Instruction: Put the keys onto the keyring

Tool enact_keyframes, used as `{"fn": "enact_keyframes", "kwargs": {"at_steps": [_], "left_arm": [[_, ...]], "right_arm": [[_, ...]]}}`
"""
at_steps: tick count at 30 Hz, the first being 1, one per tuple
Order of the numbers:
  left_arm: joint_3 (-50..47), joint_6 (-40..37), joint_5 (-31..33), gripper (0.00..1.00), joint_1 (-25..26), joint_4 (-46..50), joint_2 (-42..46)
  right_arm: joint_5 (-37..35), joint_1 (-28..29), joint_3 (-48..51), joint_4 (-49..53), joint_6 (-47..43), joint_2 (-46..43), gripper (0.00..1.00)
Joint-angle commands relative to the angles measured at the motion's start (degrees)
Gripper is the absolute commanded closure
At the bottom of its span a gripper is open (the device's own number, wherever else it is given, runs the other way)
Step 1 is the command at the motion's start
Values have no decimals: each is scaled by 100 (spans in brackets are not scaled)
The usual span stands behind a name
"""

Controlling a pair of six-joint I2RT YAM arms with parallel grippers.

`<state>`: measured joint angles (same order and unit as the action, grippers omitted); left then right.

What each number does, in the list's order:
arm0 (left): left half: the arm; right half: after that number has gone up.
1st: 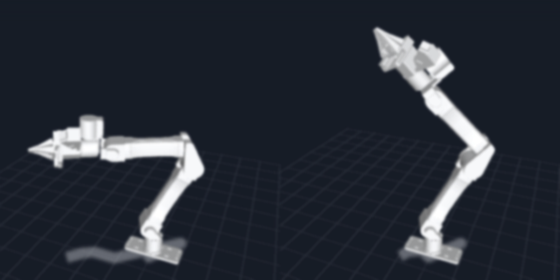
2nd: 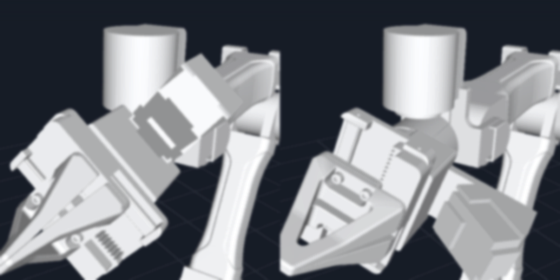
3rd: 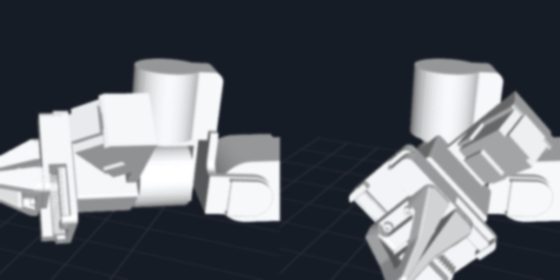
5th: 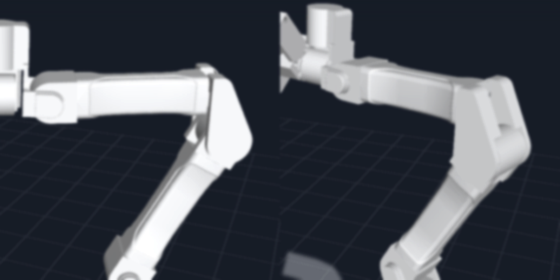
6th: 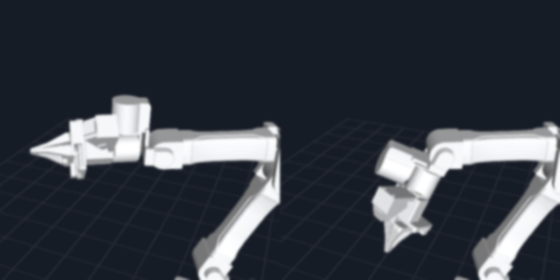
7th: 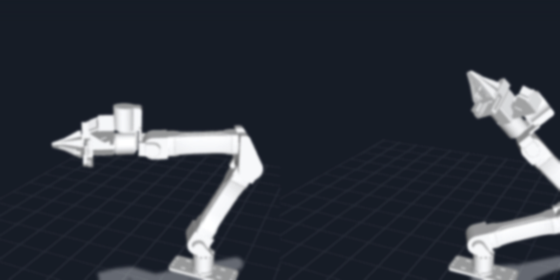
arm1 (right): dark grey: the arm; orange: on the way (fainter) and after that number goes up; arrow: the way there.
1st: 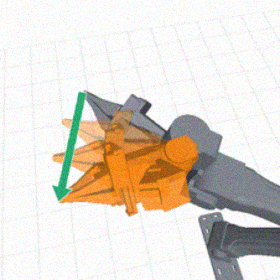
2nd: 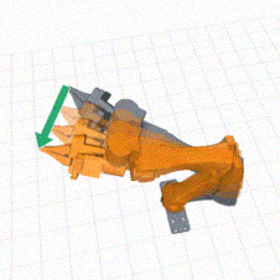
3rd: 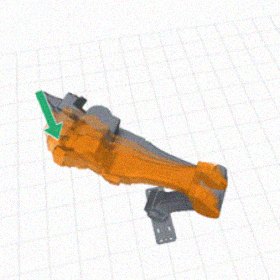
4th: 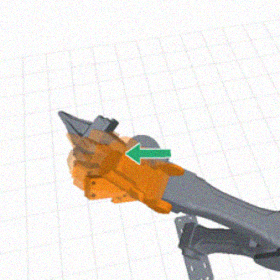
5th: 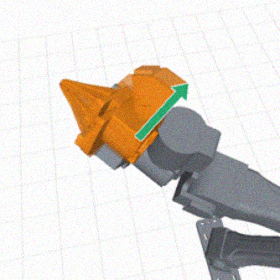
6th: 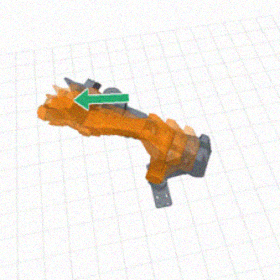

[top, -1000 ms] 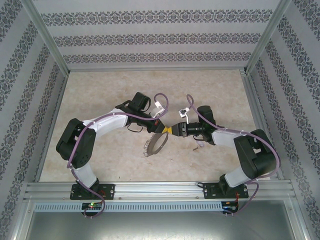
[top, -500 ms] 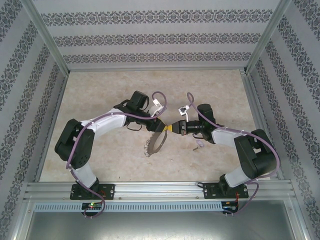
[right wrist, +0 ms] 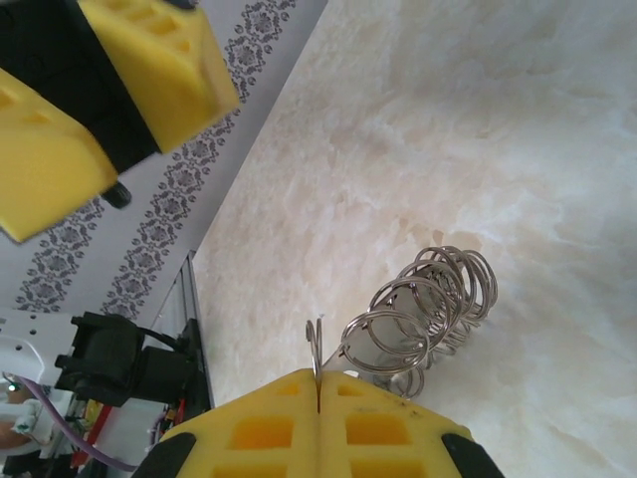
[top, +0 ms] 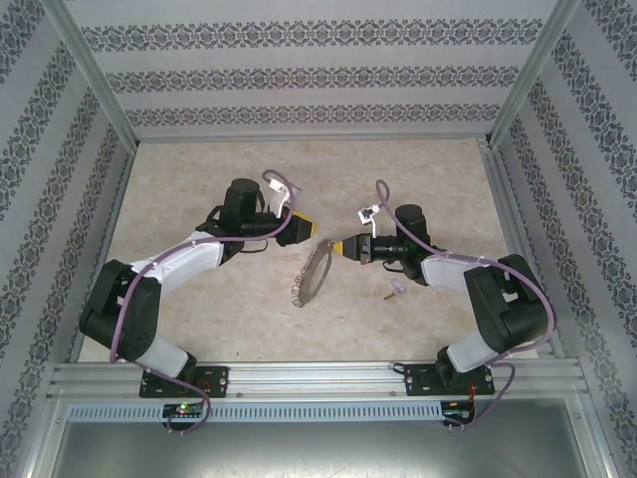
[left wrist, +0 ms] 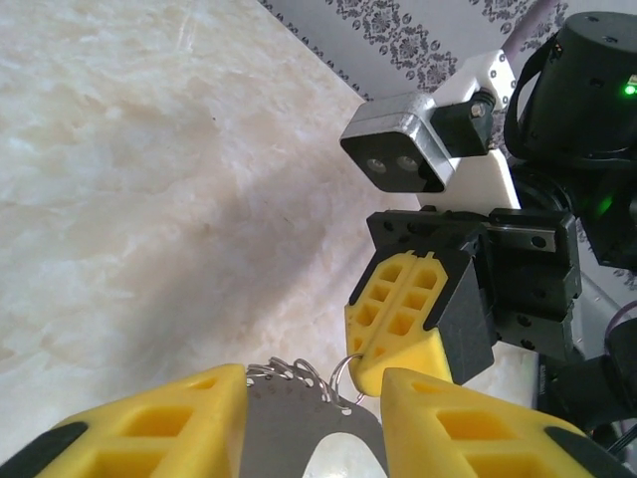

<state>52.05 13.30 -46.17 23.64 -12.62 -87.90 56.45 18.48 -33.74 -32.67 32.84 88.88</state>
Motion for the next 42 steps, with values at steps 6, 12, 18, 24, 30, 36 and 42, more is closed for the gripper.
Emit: {"fn": "enact_keyframes", "kwargs": {"at_steps": [6, 12, 18, 24, 30, 36, 42], "left_arm": [[-380, 707, -425, 74, 44, -1183, -391], [-466, 850, -587, 77, 163, -1505, -589], [-483, 993, -645, 78, 292, -1807, -770], [-459, 1156, -719, 79, 409, -2102, -959], [-411, 1236, -657, 88, 452, -2240, -1018], [-344, 1188, -656, 100, 462, -2165, -958], [94, 274, -521, 100, 465, -587, -751]], "right_arm": [[153, -20, -54, -939, 453, 233, 100], [198, 6, -99, -1337, 751, 305, 100], [200, 70, -160, -1340, 805, 256, 100], [174, 95, -177, -1357, 826, 270, 100], [187, 124, -195, -1363, 839, 305, 100], [157, 122, -194, -1365, 840, 329, 100], [126, -251, -11, -1226, 767, 45, 60]]}}
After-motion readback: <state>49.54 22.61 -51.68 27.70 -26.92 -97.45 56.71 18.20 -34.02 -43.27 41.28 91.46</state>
